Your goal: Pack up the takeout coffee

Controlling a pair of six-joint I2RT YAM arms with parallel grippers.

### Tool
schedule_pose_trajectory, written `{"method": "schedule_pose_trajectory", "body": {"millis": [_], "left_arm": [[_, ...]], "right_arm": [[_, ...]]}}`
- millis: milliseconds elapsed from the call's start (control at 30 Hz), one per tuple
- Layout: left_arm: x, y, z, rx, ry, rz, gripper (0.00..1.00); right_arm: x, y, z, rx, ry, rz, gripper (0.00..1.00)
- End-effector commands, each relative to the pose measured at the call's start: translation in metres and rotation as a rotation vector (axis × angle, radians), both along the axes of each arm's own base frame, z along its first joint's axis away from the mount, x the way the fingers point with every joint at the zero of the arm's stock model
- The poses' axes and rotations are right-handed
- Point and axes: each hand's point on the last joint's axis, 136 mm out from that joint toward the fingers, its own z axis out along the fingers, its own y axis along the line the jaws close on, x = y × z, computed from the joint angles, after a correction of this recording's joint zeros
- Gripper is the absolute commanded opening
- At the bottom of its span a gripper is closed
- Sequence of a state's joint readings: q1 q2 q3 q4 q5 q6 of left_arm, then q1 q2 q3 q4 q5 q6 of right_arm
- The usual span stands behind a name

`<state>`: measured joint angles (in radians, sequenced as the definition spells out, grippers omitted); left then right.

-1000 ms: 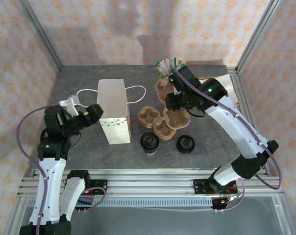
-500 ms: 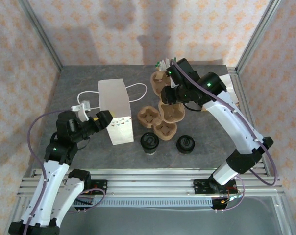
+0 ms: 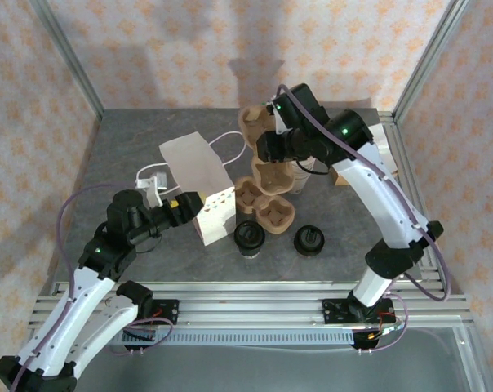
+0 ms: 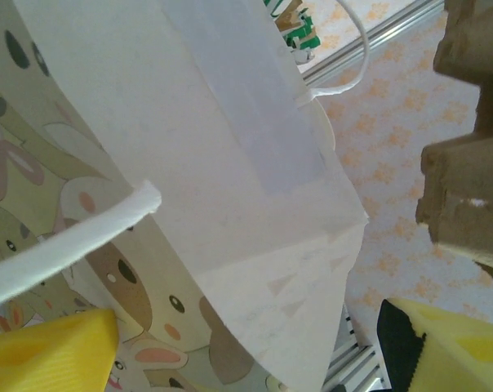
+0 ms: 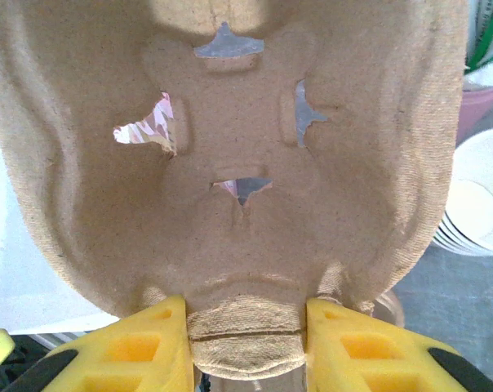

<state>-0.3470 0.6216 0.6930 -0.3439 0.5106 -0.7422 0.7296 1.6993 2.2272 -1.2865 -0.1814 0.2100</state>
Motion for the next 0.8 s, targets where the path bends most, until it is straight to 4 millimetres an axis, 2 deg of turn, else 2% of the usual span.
{"method": "schedule_pose_trajectory", "body": {"millis": [0,133,333,533,633,767], "left_arm": [[-0.006,0.013,0.009,0.066,-0.041,0.041,0.85],[-0.015,0.029,0.012,0.146,-0.064,0.087,0.87],[-0.026,0.055,0.031,0.195,-0.146,0.189,0.89],[-0.024,0.085,0.042,0.250,-0.174,0.349,0.87],[-0.021,0.108,0.043,0.300,-0.154,0.474,0.83],[-0.016,0.132,0.049,0.335,-0.144,0.621,0.79]], "right_arm": [[-0.002,0.021,0.008,0.020,-0.011,0.045,0.34],[-0.001,0.047,0.017,0.038,-0.041,0.091,0.34],[-0.003,0.082,0.028,0.099,-0.063,0.139,0.34],[-0.010,0.117,0.041,0.191,-0.106,0.187,0.34],[-0.011,0.135,0.039,0.219,-0.109,0.210,0.34],[-0.009,0.150,0.032,0.228,-0.106,0.213,0.34]]}}
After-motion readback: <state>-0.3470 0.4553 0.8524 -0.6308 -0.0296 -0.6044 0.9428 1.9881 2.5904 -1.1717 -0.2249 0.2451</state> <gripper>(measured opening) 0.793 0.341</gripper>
